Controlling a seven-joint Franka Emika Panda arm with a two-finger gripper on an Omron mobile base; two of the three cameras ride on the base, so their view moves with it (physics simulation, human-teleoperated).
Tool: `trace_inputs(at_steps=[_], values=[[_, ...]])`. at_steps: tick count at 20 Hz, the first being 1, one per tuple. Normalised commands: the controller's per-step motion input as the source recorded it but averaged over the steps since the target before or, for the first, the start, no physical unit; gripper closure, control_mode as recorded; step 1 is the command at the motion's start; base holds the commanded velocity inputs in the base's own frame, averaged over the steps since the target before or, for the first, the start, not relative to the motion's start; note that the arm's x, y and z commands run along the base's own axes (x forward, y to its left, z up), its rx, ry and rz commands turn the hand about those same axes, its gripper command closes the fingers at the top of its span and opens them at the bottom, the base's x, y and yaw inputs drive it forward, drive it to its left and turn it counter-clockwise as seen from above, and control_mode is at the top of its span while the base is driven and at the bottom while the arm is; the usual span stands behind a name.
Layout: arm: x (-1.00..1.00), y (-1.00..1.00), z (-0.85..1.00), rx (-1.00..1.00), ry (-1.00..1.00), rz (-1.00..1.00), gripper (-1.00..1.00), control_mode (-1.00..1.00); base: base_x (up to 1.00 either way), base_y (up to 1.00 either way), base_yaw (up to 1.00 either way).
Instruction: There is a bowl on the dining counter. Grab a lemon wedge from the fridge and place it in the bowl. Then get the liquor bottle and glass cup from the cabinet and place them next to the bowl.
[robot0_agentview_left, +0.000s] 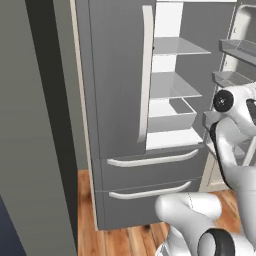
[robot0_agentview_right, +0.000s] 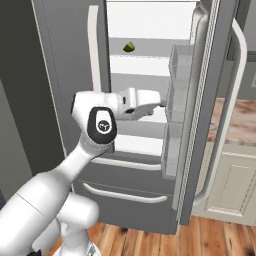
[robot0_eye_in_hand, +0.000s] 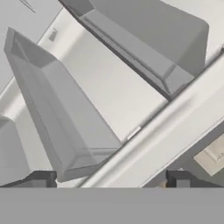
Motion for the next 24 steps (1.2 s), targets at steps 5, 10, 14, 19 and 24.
trace_inputs(at_steps=[5,10,14,19,24], values=[[0.02,1.0,0.28,0.16,0.06,0.04,-1.0,-1.0,0.0,0.0,0.0],[0.29,0.9,0.12,0.35,0.14,0.13,-1.0,-1.0,0.0,0.0,0.0],[0.37,0.87,-0.01,0.4,0.06,0.23,-1.0,-1.0,0.0,0.0,0.0],[0.45,0.85,-0.11,0.4,0.02,0.3,-1.0,-1.0,0.0,0.0,0.0],[0.48,0.68,-0.02,0.31,0.0,0.16,-1.0,-1.0,0.0,0.0,0.0]])
